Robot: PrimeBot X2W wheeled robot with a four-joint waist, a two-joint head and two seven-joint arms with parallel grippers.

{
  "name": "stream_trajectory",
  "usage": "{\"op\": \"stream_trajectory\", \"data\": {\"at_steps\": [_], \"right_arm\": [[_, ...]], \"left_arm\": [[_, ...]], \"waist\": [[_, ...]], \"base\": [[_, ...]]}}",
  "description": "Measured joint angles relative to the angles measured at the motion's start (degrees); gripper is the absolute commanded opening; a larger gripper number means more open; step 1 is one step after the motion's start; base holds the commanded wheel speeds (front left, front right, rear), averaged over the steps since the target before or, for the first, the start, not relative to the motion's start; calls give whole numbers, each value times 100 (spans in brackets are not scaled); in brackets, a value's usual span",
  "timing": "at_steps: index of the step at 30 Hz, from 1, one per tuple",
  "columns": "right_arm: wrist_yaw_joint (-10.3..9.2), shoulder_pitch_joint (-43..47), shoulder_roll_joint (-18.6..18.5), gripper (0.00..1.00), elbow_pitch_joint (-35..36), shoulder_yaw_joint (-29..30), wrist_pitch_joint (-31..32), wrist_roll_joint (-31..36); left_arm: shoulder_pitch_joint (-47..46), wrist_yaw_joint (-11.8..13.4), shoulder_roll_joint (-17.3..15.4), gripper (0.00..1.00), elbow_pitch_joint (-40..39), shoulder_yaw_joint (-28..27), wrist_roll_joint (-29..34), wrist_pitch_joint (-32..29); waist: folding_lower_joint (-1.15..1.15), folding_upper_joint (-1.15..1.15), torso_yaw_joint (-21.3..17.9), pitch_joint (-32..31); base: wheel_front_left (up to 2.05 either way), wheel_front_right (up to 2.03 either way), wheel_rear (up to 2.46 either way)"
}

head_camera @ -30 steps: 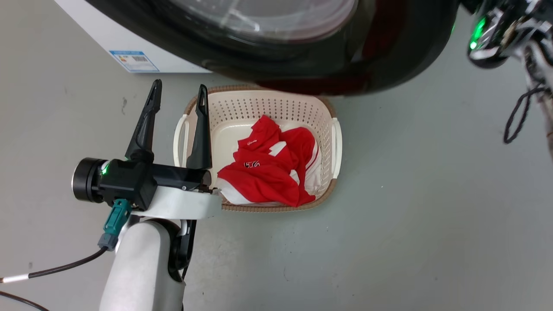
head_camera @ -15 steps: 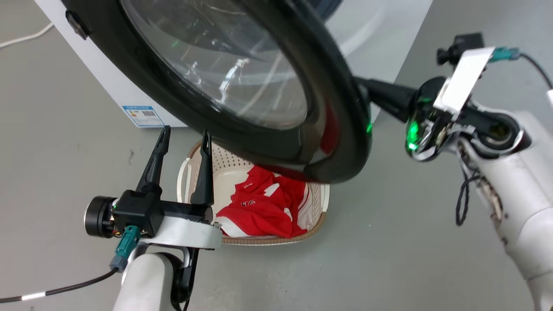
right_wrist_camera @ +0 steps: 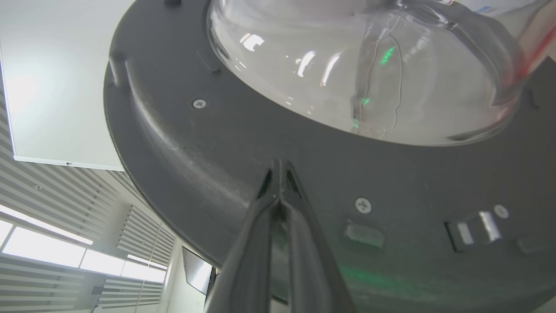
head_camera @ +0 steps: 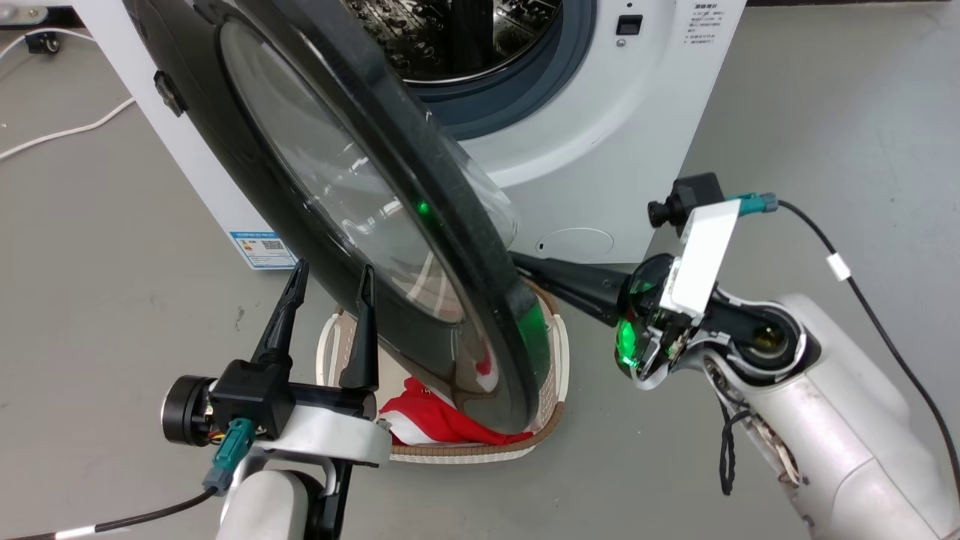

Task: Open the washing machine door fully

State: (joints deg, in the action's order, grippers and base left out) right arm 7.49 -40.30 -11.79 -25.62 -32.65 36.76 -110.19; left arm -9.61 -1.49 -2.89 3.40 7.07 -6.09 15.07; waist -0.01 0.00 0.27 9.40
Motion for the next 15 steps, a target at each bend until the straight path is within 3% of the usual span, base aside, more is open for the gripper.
{"op": "stream_trajectory", "data": {"at_steps": [9,15], "right_arm": [[0,319,87,0,260,-127,-354,88],[0,515,171,0,644,220,-1355,542]], "left_arm": [[35,21,0,100,2,46,-59,0],[69,48,0,100,10,76,-99,0]], "waist": [[0,0,32,-64],[0,0,34,-77]], "base": [[0,0,0],[0,0,0]]}}
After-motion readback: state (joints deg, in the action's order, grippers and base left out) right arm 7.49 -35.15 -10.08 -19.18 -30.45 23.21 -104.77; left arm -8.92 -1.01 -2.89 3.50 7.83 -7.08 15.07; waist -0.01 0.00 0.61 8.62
